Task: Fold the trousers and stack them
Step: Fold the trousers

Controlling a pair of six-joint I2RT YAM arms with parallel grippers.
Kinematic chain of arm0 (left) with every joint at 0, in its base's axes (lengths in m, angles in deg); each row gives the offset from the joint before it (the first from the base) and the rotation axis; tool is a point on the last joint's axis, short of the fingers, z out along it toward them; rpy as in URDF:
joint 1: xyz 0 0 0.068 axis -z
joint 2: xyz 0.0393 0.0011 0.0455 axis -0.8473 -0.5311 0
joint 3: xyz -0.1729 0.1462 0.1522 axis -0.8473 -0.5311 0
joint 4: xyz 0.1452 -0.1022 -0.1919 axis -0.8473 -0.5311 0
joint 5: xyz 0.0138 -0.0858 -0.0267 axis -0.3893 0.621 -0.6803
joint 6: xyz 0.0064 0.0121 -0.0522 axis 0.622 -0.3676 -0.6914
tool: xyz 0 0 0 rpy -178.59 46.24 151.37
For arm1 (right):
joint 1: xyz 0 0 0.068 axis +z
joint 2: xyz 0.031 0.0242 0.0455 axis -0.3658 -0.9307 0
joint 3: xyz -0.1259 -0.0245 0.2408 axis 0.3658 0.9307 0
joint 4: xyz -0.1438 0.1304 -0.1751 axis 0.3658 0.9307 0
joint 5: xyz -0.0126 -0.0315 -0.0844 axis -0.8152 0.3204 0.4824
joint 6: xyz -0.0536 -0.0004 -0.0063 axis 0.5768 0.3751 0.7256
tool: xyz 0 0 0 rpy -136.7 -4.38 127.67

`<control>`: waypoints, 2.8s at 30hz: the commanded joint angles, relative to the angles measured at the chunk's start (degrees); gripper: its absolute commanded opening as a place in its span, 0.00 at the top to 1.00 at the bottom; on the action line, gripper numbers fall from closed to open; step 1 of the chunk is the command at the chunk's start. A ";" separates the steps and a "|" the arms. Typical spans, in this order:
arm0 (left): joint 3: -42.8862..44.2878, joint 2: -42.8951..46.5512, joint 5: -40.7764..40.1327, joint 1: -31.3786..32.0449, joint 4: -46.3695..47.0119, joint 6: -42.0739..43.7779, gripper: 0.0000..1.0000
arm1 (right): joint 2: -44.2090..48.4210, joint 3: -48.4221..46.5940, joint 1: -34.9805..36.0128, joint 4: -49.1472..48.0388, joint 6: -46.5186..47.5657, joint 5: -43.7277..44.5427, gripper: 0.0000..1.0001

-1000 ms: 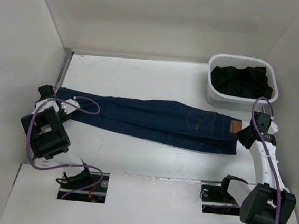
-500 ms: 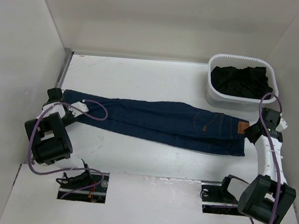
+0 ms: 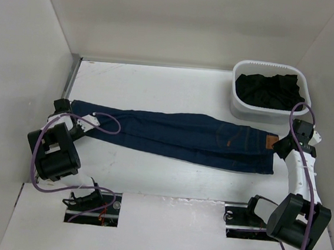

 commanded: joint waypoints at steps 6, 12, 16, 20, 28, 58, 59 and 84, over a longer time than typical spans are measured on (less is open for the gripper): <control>2.20 -1.61 1.20 0.62 -2.85 -1.36 0.58 | 0.84 -1.70 -0.19 -3.83 0.85 0.86 1.00; 3.95 -4.33 0.24 0.53 -1.45 -2.76 0.98 | 1.19 -1.87 -0.54 -4.01 0.93 0.86 1.00; 8.77 -2.76 -0.21 -0.87 -1.44 -3.47 1.00 | 0.84 -3.27 -0.54 -4.10 0.93 0.51 1.00; 18.61 -3.01 2.69 -1.14 -5.21 -3.82 1.00 | 1.19 -6.70 -1.85 -3.92 0.93 0.07 1.00; 32.25 -10.66 1.64 -0.43 -8.65 -1.72 1.00 | 4.08 -10.14 -4.93 -0.59 1.46 -0.89 1.00; 28.89 -3.01 4.53 -1.67 -8.54 -4.42 0.42 | 19.73 1.29 -6.61 7.95 4.18 7.02 0.37; 31.70 -3.71 6.11 -1.66 -11.52 -6.09 0.42 | 19.82 1.29 -6.34 7.42 4.19 6.23 0.37; 32.08 -23.49 6.83 4.22 -4.88 -32.21 0.57 | 10.68 0.24 18.88 2.06 -3.73 5.87 0.42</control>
